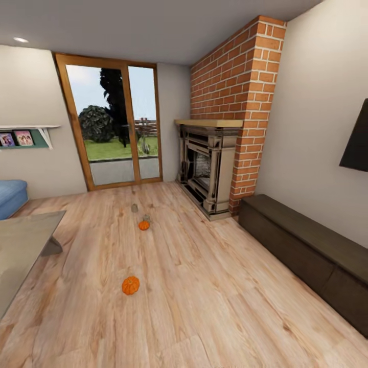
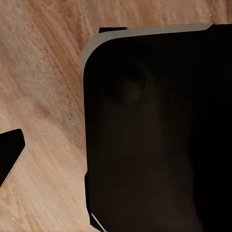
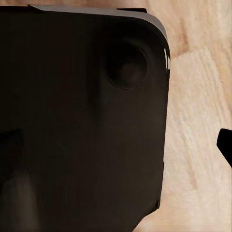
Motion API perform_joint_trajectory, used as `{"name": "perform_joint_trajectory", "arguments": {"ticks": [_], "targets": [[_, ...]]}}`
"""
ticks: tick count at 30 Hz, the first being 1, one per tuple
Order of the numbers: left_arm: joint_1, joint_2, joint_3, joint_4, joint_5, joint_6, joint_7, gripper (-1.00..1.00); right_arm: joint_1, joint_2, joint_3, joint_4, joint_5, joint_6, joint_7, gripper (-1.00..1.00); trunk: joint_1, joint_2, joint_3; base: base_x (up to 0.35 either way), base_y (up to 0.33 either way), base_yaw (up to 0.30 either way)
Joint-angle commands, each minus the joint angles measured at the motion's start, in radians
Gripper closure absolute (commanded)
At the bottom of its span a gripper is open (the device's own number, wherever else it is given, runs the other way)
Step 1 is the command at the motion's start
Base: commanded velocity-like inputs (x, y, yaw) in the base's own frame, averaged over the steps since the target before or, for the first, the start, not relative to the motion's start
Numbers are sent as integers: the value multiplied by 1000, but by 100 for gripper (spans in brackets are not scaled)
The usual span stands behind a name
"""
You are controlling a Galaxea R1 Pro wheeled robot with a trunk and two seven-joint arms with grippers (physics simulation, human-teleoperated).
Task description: Place each of the two pumpkins and all three candles from the living room inside a cabinet in the living room (use any cabinet), then make sure every cabinet is closed, and position the cauldron so it is next to a table in the living room.
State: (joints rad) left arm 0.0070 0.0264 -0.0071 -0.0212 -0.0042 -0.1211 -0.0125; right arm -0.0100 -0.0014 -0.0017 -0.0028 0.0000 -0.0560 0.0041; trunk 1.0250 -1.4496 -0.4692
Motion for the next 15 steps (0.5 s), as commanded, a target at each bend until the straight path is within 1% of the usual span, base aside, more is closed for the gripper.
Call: {"name": "perform_joint_trajectory", "arguments": {"ticks": [1,12,15], "targets": [[1,0,-1,-2,0,-1,-1,-100,-1,0,0,1,0,-4,0,-100,0,0,-1,0,0,-295],[1,-1,2,-2,5,-2,2,-100,-1,0,-1,1,-1,-8,1,-100,0,0,-1,0,0,-295],[1,-2,6,-2,6,-2,2,-100,-1,0,-1,1,-1,-36,1,-100,0,0,-1,0,0,-295]]}}
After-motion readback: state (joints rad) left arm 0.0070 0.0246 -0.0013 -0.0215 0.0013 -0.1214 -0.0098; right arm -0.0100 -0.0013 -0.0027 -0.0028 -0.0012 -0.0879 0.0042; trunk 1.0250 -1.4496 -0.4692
